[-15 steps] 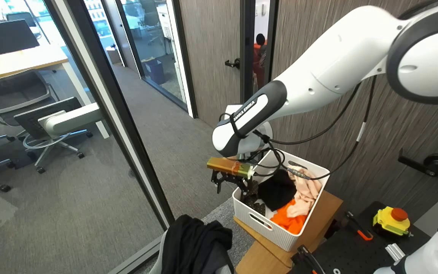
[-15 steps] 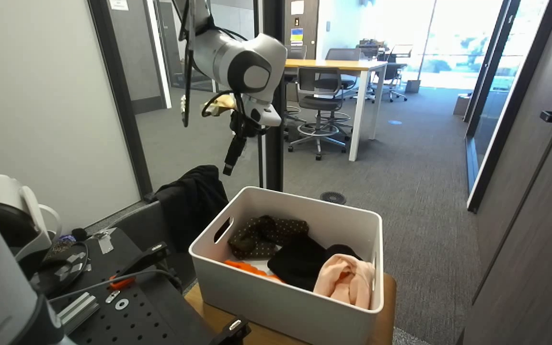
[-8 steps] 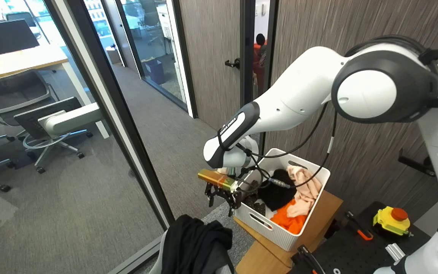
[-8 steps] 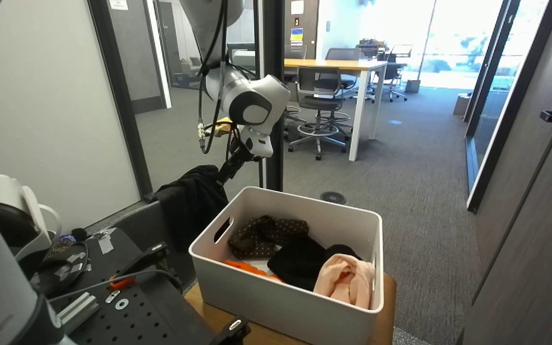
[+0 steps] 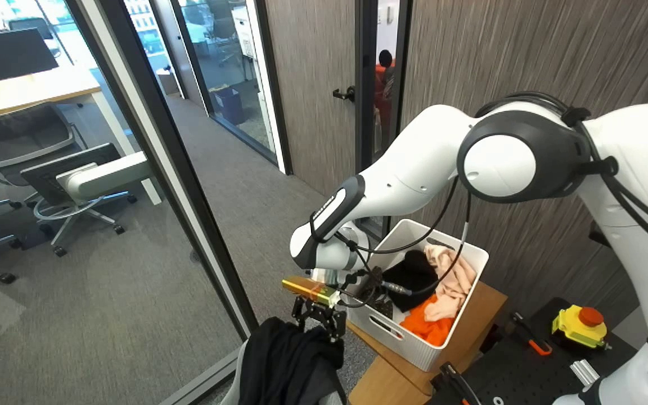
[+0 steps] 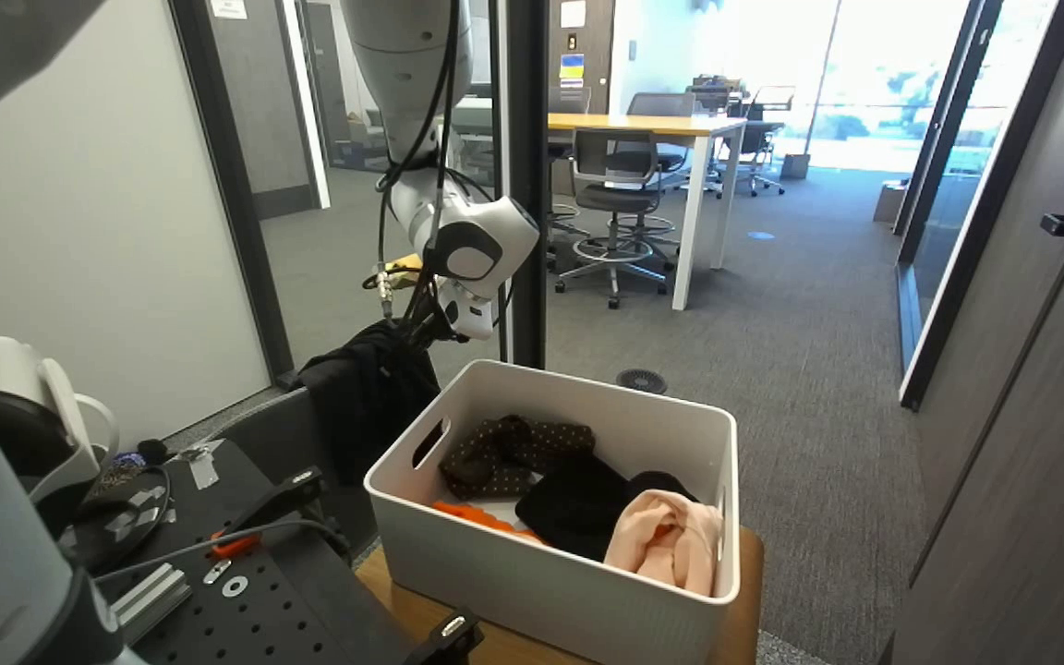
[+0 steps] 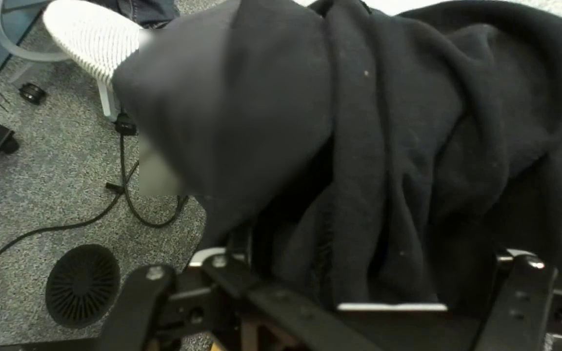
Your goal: Put the black shirt on the chair in the white bin
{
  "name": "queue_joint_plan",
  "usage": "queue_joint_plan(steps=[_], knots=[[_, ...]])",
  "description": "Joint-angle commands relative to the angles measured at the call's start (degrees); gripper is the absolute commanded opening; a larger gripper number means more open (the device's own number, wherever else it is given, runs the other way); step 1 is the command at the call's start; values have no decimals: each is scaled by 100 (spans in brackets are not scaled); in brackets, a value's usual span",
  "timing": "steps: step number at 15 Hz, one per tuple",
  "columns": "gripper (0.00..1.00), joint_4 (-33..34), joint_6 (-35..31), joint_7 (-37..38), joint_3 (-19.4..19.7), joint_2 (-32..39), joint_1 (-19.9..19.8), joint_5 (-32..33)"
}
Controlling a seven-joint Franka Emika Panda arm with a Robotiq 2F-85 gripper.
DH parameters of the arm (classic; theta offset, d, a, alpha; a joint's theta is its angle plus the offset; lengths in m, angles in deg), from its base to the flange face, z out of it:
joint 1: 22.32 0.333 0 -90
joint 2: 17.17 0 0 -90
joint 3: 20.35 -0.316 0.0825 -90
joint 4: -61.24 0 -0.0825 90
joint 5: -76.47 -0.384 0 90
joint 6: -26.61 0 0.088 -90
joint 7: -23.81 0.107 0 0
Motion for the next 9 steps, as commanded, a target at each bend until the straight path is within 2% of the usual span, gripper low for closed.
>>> queue_joint_plan(steps=[1,9], knots=[[100,355,372,-251,-20,298,28,-221],[100,524,645,-439,49,456,34,-268]])
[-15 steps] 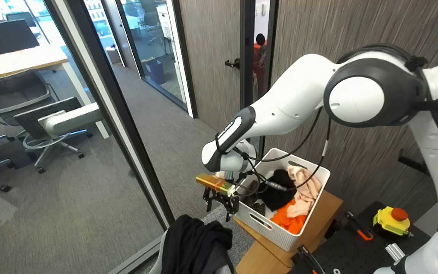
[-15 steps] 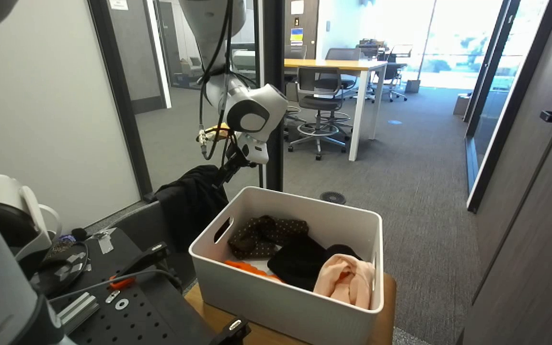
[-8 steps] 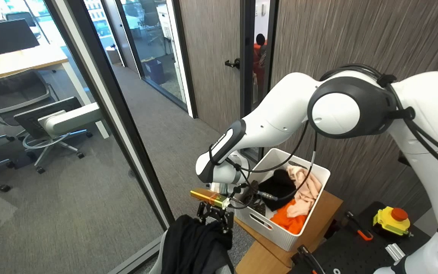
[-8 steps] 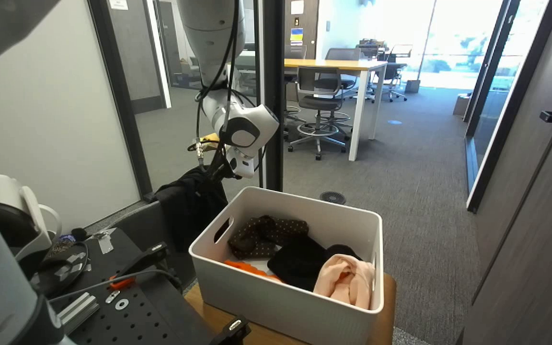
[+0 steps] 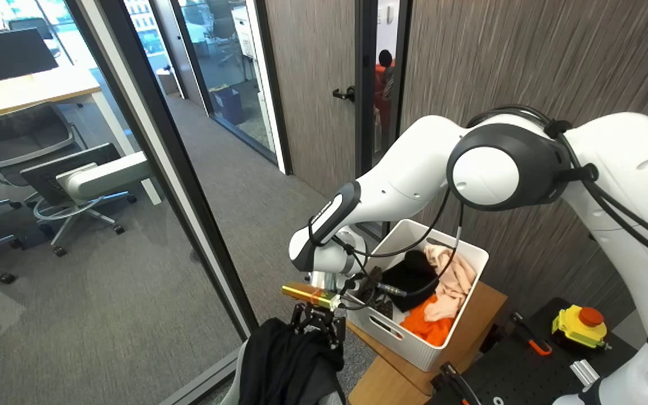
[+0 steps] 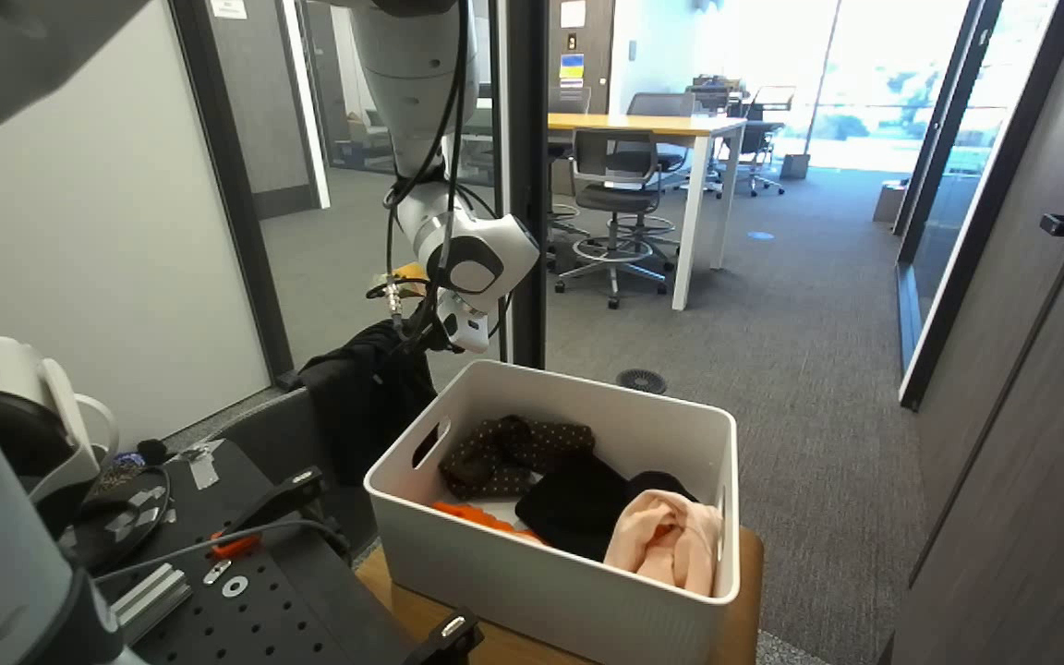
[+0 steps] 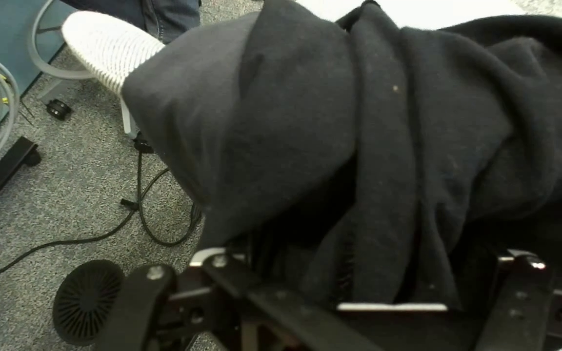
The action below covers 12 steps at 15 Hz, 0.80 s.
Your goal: Put the black shirt on the chair in the white bin
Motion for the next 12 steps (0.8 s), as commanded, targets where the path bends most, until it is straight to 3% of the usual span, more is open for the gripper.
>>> queue_joint_plan(steps=[1,6,7,12], knots=[[100,222,236,-186,47,111,23,-196],[100,242,259,-185,80,119,46,-205],[84,242,254,-182,85,118,51,-203],[42,256,213,-178,111,107,69,-190]])
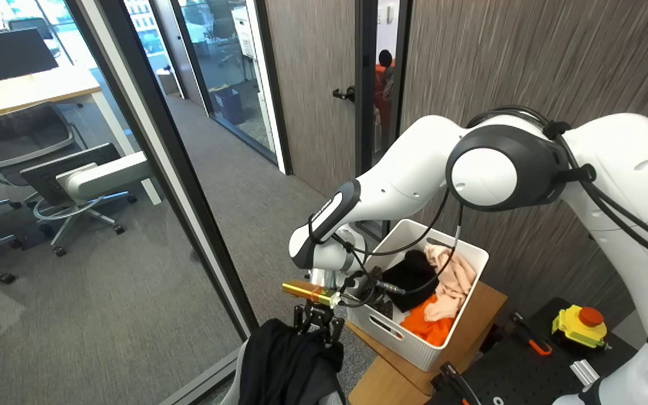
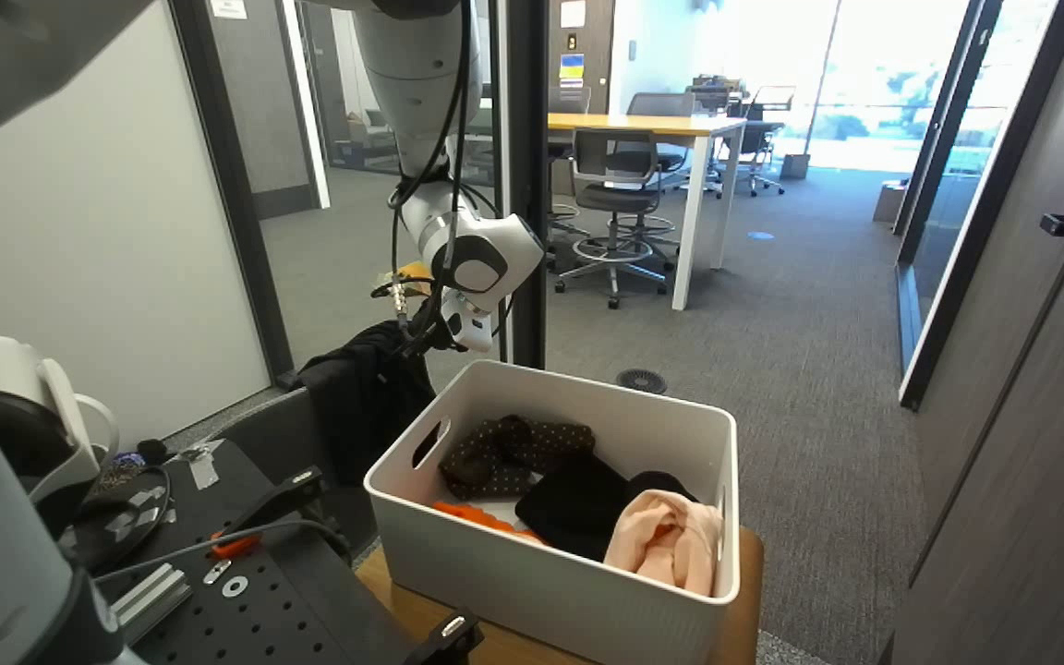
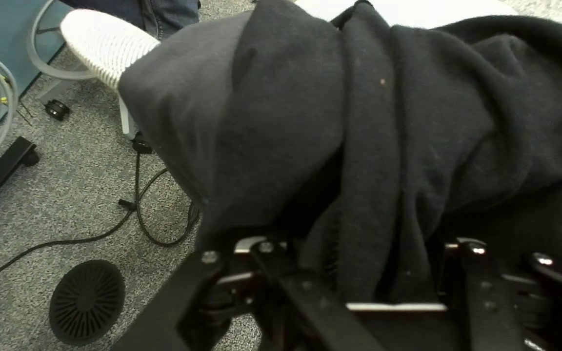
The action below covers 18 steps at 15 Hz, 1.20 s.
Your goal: Put the black shirt on the chair in the white bin
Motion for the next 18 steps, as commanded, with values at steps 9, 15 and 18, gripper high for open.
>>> queue_joint_plan(steps=[9,15,18], knots=[[3,163,76,-150,100,62,98,-132],[3,-28,36,-371,165,-199,104,25],[3,-546,4,-565,448,-968,218,533]])
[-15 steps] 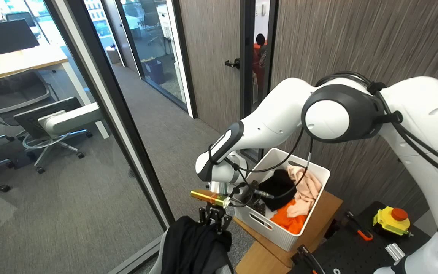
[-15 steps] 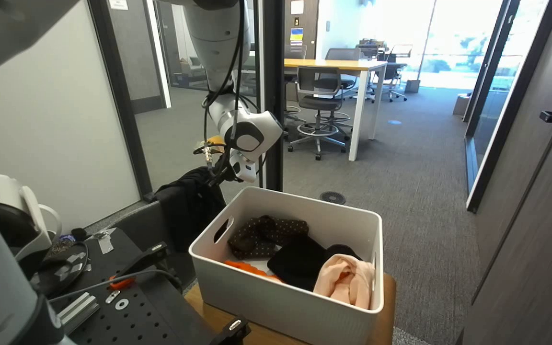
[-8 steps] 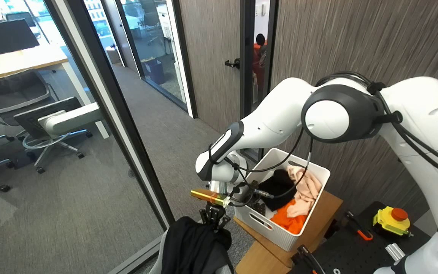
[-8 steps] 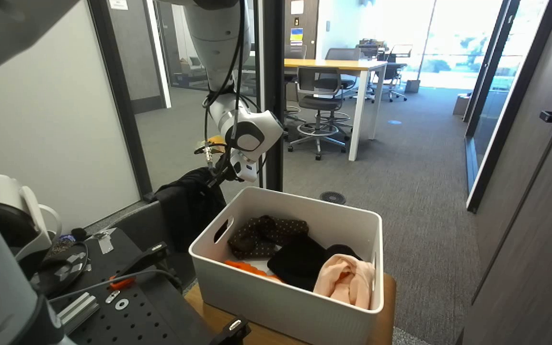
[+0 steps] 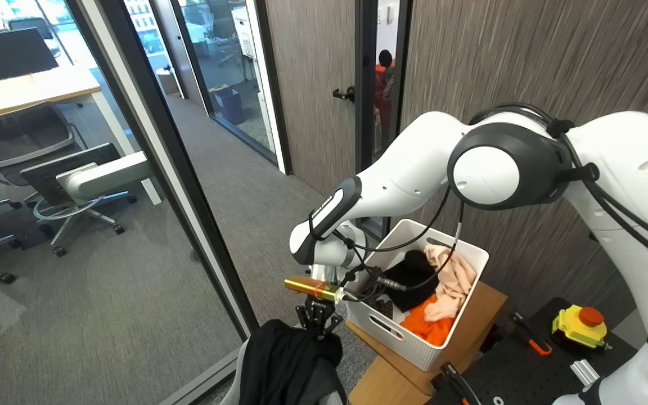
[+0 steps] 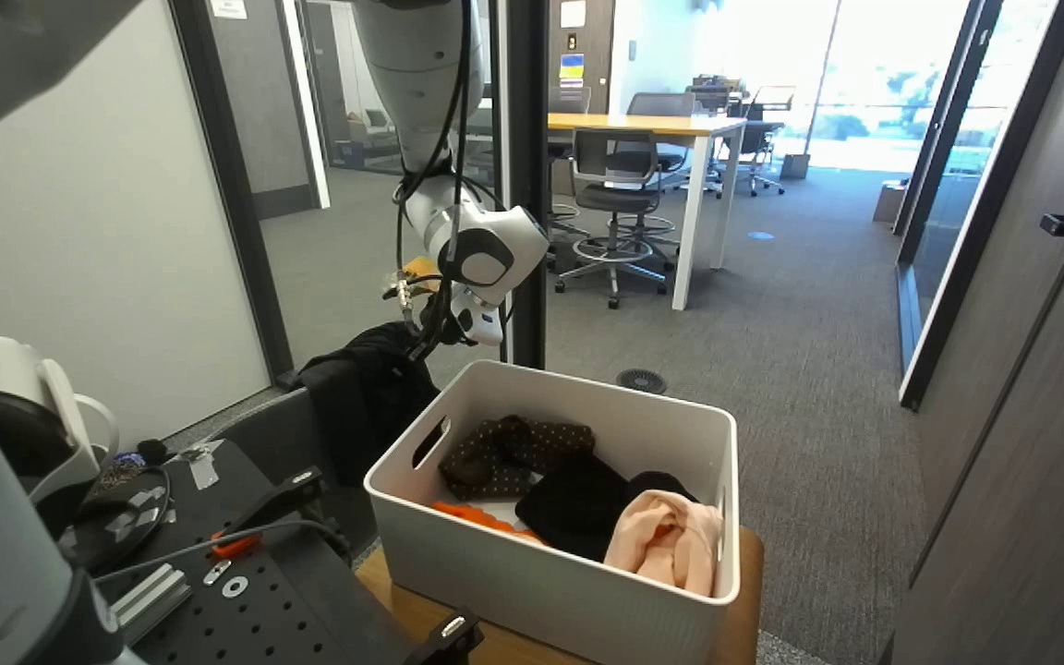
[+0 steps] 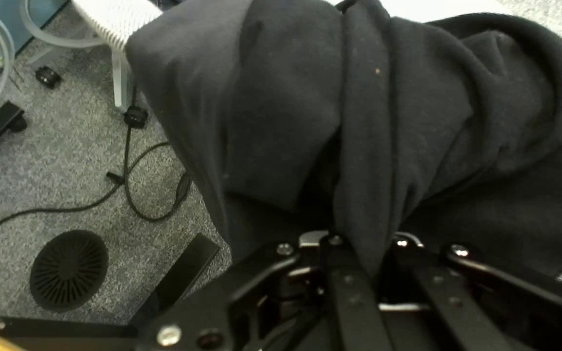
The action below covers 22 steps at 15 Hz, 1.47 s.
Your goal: Put the black shirt on the chair in the white bin
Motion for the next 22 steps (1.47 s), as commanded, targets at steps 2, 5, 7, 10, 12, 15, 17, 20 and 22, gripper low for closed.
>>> queue_joint_plan(steps=[2,5,7,10,12,15,17,20,22], knots=[[3,-898,12,-208,445,-1413,211,759],[3,-1329,-39,-153,589,-2228,336,1338],[6,-1611,-49,-176,617,-2811,397,1701],[6,-1948,-15,-80,625,-3655,501,2333],[6,-2151,-17,-62,578,-4221,509,2747],[6,-2400,37,78,471,-5085,448,3263],[5,-2511,97,298,392,-5645,372,3584],[5,-2540,434,757,244,-6452,195,3948],[5,-2431,900,991,163,-6943,22,4045]])
